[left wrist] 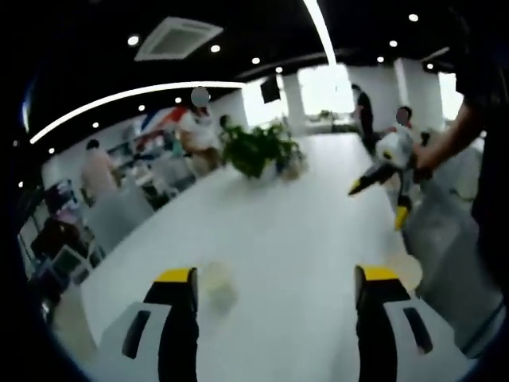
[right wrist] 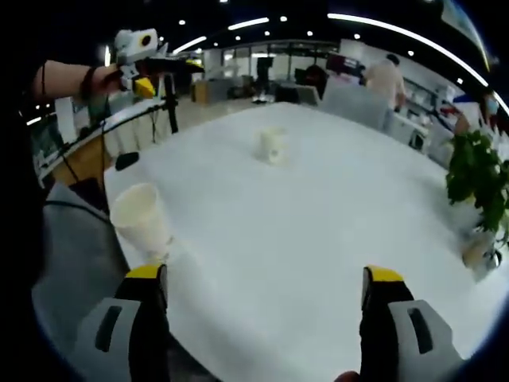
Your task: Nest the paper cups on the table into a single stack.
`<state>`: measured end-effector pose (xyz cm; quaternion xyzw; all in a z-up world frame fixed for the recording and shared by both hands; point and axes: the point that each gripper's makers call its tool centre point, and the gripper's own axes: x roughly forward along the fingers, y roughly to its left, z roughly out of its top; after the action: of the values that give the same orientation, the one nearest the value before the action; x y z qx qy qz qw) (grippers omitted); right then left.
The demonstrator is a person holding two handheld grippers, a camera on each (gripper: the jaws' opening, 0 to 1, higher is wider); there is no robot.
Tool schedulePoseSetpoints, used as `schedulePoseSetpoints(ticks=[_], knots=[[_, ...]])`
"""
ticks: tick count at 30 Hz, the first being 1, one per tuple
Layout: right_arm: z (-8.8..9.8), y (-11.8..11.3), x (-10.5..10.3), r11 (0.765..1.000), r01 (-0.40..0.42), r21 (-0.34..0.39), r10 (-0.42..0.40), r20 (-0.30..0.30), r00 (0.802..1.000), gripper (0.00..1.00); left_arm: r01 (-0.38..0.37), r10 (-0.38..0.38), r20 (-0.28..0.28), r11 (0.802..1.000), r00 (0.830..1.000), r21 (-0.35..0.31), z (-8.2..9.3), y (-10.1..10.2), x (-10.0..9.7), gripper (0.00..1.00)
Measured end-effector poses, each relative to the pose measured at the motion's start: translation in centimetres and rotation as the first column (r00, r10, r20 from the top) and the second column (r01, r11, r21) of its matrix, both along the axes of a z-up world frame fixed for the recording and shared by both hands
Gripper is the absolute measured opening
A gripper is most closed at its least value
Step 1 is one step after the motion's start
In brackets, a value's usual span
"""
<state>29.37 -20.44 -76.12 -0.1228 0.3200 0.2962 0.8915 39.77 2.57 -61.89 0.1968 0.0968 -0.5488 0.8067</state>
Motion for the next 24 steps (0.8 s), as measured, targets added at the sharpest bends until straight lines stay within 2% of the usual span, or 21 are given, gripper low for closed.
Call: schedulePoseSetpoints(ticks=[2,4,6,11,14,17,19,21,23,24], knots=[[-0.1,-0.1,-0.1,1.0,0.009,0.008,-0.009,-0.001,1.0,1.0,0.049,-0.049,0.01,0.998,0.999,-0.026,1.1,-0.9,-0.6,0.58],[-0.3,-0.2,-0.3,1.0,0.015,0.019,-0.015,-0.009,1.0,0.99,0.077,-0.077,0.023,0.996,0.997,-0.036,2.2,-1.5,-1.0,0.5],[-0.4,-0.1,-0.4,1.0,0.014,0.017,-0.014,-0.008,1.0,1.0,0.087,-0.086,0.033,0.996,0.996,-0.038,3.0,-1.9,-1.2,0.53],[-0.6,0.6,-0.4,1.0,-0.014,0.017,0.014,-0.012,1.0,1.0,0.09,-0.086,0.071,0.995,0.994,-0.043,5.8,-1.6,-0.8,0.68],[-0.5,0.9,-0.1,0.999,-0.037,0.007,0.037,-0.006,0.999,1.0,0.101,-0.1,0.103,0.995,0.99,0.0,7.4,-0.8,-0.7,0.7],[0.0,1.1,0.3,0.999,-0.051,0.003,0.051,0.005,0.999,1.0,0.1,-0.098,0.114,0.995,0.989,-0.007,9.9,-0.2,0.0,0.73],[0.3,1.0,0.6,0.998,-0.055,0.004,0.055,0.013,0.998,1.0,0.11,-0.109,0.149,0.994,0.983,0.003,11.5,-0.3,0.9,0.73],[0.4,1.0,0.7,0.998,-0.058,0.004,0.058,0.019,0.998,1.0,0.116,-0.116,0.13,0.993,0.985,0.011,11.8,-0.7,1.9,0.73],[0.3,0.9,0.8,0.998,-0.062,0.002,0.062,0.019,0.998,1.0,0.138,-0.142,0.089,0.989,0.986,0.048,10.7,-1.0,2.2,0.69],[0.3,0.9,0.7,0.998,-0.062,0.003,0.062,0.017,0.998,1.0,0.162,-0.171,0.088,0.982,0.981,0.097,9.4,-1.1,2.9,0.66]])
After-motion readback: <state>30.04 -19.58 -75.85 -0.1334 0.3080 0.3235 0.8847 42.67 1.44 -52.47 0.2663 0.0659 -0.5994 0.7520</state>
